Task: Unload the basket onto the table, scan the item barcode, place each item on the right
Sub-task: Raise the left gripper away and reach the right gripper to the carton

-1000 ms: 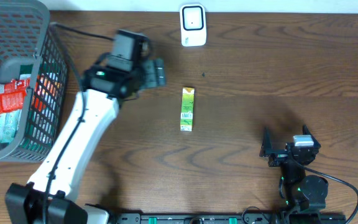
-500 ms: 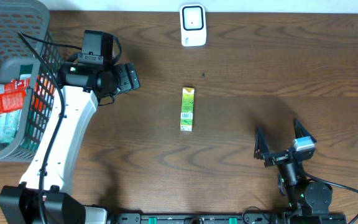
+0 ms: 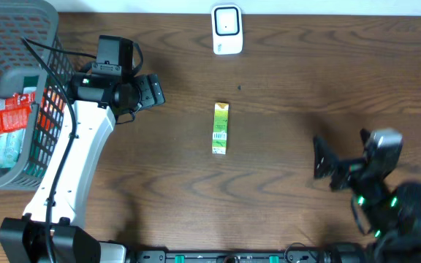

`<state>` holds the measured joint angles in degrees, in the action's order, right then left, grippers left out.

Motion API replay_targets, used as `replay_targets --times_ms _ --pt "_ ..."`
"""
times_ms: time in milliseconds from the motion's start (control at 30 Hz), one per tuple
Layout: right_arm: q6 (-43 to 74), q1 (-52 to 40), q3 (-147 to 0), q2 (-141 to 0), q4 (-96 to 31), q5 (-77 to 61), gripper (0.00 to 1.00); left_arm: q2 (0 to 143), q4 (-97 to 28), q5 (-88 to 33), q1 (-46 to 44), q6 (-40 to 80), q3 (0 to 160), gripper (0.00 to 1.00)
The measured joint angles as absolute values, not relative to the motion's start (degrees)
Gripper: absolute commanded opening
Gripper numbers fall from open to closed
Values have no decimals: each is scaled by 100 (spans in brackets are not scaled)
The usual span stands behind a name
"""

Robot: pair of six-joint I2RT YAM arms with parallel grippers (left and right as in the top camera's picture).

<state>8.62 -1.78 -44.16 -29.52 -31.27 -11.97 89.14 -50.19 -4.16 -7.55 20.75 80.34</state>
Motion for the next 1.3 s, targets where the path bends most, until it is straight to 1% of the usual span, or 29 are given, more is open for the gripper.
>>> replay_targets --times_ms 67,133,233,300,333,400,433,500,567,700,800,967,1067,1100,1200,1267,1300 --pt "875 -178 -5601 -4036 -4329 -1175 99 8914 -5017 -412 -755 2075 8034 92" --pt "882 -178 -6536 -5013 -5103 -1186 99 8914 -5017 -419 -755 2075 8034 92" --pt "899 -178 -7459 -6167 -5592 -1441 99 8914 -5013 -414 -755 2073 8034 92" --pt "934 -178 -7747 -6755 -5583 -1861 99 8914 -5017 -414 -755 2073 8034 92" --pt "961 -178 -7776 -6890 -5583 -2001 91 8914 -5015 -414 -755 2075 8034 92" --pt "1118 -185 -7778 -7277 -5605 -2416 70 8914 -5017 -416 -755 2073 8034 92" --pt "1304 -209 -7778 -7542 -5627 -2591 68 8914 -5017 -414 -755 2075 8034 92" --pt "1723 -506 -7776 -8132 -5671 -2545 69 8914 -5015 -414 -755 2073 8034 92" --pt "2071 -943 -7773 -8490 -5631 -2169 71 8914 -5017 -414 -755 2073 8034 92" --pt "2821 -2187 -7767 -9454 -5205 -1273 72 8914 -5017 -414 -755 2075 8034 92" --pt "3129 -2853 -7760 -9939 -4805 -808 77 8914 -5017 -414 -755 2073 8034 92" --pt "3391 -3546 -7756 -10484 -4119 -56 75 8914 -5015 -416 -755 2073 8034 92" --pt "3542 -3756 -7756 -10763 -3900 233 75 8914 -5019 -414 -755 2073 8034 92" --pt "3573 -3795 -7756 -10855 -3813 320 73 8914 -5017 -414 -755 2073 8034 92" --pt "3680 -3865 -7756 -11128 -3592 451 60 8914 -5015 -414 -755 2073 8034 92" --pt "3734 -3865 -7756 -11251 -3562 491 54 8914 -5017 -414 -755 2073 8034 92" --pt "3743 -3865 -7756 -11292 -3548 497 50 8914 -5015 -414 -755 2075 8034 92"
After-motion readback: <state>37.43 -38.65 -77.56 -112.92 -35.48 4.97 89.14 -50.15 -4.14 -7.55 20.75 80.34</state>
